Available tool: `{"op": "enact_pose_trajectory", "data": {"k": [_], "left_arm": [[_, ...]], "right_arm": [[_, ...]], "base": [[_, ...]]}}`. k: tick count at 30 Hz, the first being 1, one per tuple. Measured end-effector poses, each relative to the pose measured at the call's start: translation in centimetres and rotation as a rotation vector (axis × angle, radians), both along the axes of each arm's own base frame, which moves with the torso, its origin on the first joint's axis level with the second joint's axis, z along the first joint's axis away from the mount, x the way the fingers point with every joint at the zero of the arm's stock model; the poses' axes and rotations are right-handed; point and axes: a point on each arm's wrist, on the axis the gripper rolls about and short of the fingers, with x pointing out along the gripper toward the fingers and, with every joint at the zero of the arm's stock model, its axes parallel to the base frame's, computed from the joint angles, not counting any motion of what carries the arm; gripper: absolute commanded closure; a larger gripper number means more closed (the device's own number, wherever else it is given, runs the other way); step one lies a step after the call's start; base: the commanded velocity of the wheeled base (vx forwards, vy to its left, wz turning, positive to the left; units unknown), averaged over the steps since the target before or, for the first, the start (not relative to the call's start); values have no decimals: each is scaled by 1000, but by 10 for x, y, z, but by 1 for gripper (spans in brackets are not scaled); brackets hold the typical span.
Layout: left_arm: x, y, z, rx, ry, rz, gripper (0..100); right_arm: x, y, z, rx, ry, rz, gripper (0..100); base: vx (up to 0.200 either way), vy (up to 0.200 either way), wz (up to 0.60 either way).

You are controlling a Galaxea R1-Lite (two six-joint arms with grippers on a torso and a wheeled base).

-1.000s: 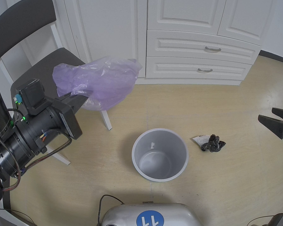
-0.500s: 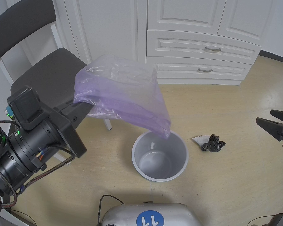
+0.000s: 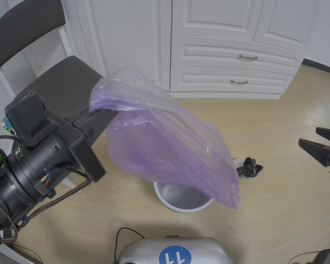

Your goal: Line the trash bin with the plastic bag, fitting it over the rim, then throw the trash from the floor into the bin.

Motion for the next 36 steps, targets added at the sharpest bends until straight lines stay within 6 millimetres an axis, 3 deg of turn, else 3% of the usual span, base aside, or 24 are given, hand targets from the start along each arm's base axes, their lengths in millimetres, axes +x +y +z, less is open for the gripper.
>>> {"op": "enact_pose_trajectory", "data": {"k": [9, 36], "left_arm": [[-1, -6, 0, 3, 5, -18, 100], [-8, 3, -1, 33, -31, 17, 100]], "right_arm": [[-3, -1, -1, -13, -10, -1, 0], [-13, -5, 1, -60, -77, -34, 0]], "base": [[0, 0, 0], [0, 0, 0]]}}
